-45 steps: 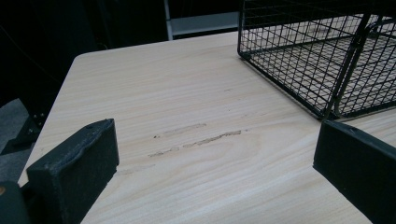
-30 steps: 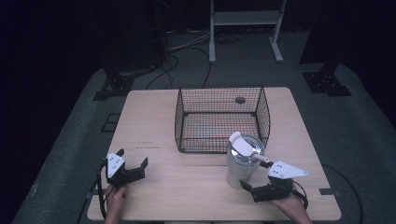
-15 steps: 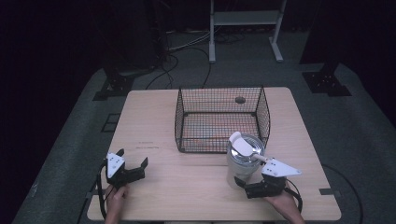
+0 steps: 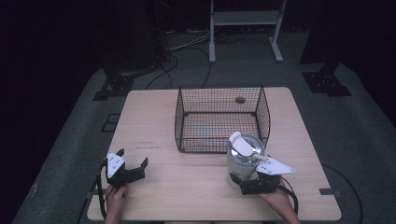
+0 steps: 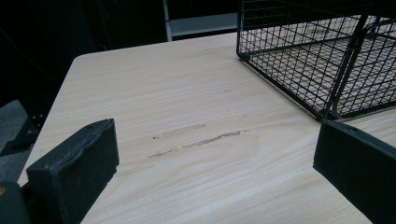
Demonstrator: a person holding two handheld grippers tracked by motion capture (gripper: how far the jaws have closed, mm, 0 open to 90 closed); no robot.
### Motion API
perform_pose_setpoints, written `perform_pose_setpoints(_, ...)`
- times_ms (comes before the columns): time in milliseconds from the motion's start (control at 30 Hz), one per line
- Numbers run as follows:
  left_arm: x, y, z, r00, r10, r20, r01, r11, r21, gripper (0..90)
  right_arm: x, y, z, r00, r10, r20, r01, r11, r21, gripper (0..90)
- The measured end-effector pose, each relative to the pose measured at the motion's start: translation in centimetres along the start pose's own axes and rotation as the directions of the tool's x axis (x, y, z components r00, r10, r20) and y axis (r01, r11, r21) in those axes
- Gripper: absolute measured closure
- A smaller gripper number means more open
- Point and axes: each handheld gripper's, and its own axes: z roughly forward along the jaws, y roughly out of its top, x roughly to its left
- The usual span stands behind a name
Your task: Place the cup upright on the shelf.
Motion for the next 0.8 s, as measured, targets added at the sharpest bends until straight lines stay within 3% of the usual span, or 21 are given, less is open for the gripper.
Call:
perform_pose_setpoints(433,0.02,0.0,0.0,1.0,-0.002,0.0,0.002,1.0,-0.001,0.0,-0.11,0.03,0.04,0.9997,-0.023,0.012,0.023,1.0,-0.017,8.7)
perform_pose_setpoints(800,0.05,-0.01,-0.02,1.0,-0.004,0.0,0.004,1.0,-0.002,0.0,-0.18,-0.06,0.03,1.0,-0.01,0.001,0.01,0.999,-0.034,8.9)
